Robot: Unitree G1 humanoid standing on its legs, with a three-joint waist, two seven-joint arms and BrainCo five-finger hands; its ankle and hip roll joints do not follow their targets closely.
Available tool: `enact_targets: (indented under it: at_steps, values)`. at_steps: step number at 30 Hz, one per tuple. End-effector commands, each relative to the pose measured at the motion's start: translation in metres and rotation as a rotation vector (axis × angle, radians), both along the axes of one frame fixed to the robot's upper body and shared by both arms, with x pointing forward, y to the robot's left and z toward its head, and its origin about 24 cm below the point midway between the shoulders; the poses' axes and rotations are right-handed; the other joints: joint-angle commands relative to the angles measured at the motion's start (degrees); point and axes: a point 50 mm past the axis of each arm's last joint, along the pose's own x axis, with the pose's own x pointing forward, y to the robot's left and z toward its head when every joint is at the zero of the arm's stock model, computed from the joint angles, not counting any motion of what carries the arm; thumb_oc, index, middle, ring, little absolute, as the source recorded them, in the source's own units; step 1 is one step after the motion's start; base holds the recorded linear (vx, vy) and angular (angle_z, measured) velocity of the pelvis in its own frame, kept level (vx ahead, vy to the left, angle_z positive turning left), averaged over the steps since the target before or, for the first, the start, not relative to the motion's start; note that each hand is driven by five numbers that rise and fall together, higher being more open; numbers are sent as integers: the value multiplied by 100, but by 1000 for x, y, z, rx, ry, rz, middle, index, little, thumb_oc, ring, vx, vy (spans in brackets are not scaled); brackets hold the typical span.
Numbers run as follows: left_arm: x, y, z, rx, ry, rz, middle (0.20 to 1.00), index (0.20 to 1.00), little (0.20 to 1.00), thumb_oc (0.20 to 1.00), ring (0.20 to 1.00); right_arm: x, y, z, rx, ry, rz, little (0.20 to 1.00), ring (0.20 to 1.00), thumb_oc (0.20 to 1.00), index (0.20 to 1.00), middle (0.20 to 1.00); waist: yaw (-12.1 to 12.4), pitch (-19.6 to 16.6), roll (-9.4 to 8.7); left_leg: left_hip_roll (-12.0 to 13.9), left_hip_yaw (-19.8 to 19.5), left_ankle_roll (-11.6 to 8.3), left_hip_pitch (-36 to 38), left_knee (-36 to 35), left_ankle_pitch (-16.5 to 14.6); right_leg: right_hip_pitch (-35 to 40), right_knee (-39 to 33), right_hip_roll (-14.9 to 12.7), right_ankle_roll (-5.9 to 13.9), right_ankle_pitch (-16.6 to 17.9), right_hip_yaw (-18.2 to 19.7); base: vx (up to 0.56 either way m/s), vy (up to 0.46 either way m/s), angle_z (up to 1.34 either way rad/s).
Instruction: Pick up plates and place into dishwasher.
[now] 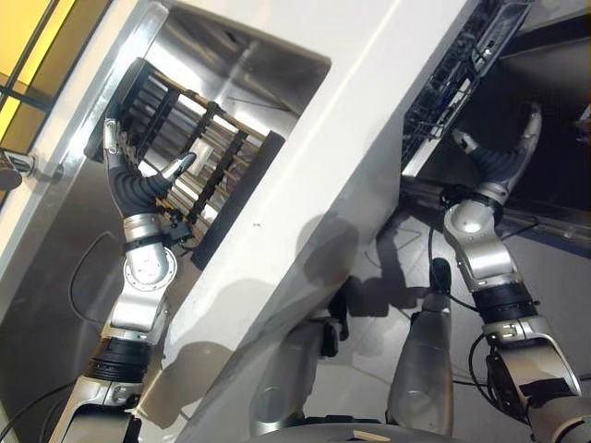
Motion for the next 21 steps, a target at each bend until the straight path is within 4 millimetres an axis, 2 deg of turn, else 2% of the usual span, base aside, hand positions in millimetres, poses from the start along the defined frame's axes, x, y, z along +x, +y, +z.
enact_targets:
  at_steps: [1, 11, 17, 21]
  values:
    - [-14, 15, 13, -2, -118, 51, 1000, 1000, 1000, 1000, 1000, -20, -5, 19, -48, -140, -7, 1000, 1000, 1000, 1000, 1000, -172, -269, 66, 120, 61, -239, 28, -357, 294, 349, 371, -285, -144, -433, 236, 44, 11, -9]
    - [-20, 16, -5, 3, -56, 30, 1000, 1000, 1000, 1000, 1000, -52, -32, -40, 22, -8, -93, 1000, 1000, 1000, 1000, 1000, -443, -784, -122, 147, 183, -178, 733, -355, 34, 980, 263, -273, -105, -449, 348, 61, 10, -16]
    - [-27, 19, -27, -10, 23, 25, 1000, 1000, 1000, 1000, 1000, -77, -50, -79, 114, 108, -164, 1000, 1000, 1000, 1000, 1000, -661, -1133, -97, 107, 300, -115, 1195, -298, -190, 1351, 278, -302, -66, -515, 462, 116, 44, -26]
    - [-28, 14, -39, -23, 68, 6, 1000, 1000, 1000, 1000, 1000, -85, -56, -93, 142, 173, -186, 1000, 1000, 1000, 1000, 1000, -771, -1240, -16, 66, 362, -87, 1399, -181, -339, 1506, 286, -408, -36, -487, 534, 148, 77, -42]
